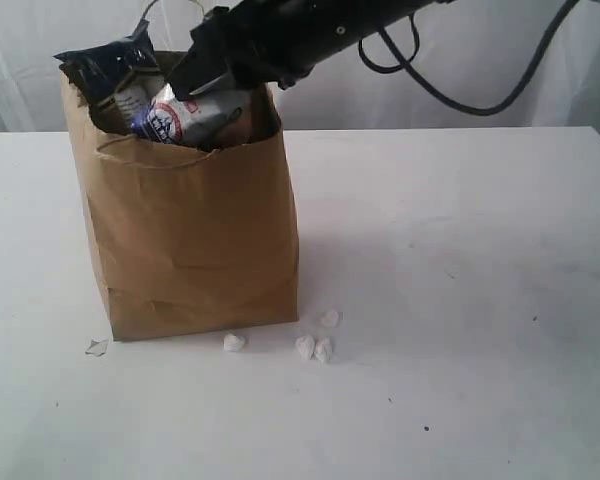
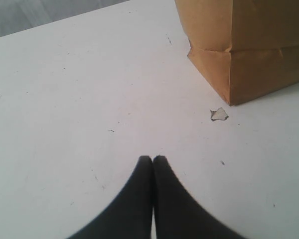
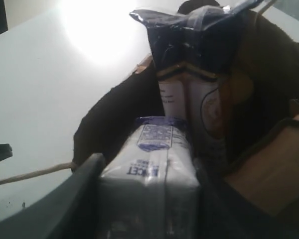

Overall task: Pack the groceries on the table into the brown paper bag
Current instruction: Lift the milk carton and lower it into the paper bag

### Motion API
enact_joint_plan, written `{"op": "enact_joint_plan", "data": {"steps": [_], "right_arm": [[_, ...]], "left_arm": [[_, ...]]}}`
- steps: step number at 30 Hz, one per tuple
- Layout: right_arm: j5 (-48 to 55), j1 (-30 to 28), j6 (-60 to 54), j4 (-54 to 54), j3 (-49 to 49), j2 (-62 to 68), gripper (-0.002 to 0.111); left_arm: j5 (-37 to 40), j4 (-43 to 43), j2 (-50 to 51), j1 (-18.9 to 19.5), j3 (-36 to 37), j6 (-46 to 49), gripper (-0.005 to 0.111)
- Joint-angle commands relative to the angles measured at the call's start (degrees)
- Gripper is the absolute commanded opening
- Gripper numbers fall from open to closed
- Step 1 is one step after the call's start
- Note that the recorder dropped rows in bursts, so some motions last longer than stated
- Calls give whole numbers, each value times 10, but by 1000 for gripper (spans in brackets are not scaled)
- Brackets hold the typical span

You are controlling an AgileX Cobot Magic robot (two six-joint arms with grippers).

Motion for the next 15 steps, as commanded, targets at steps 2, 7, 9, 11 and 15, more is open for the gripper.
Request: {"op": "enact_joint_plan", "data": {"steps": [2,7,9,11,15], "right_arm": [[-27,16,-8,28,-7,20,32],[-49,31,-8,20,-7,28,36],[-60,31,-8,19,-7,29,44],[-78,31,-8,8,-7,29,53],[-94,31,-8,-3,-7,29,58]], "left_arm": [[2,-6,-3,-3,2,0,0],[2,-6,-3,-3,2,0,0],[2,-6,-3,-3,2,0,0],[2,-6,-3,-3,2,0,0],[2,-6,-3,-3,2,0,0]]}}
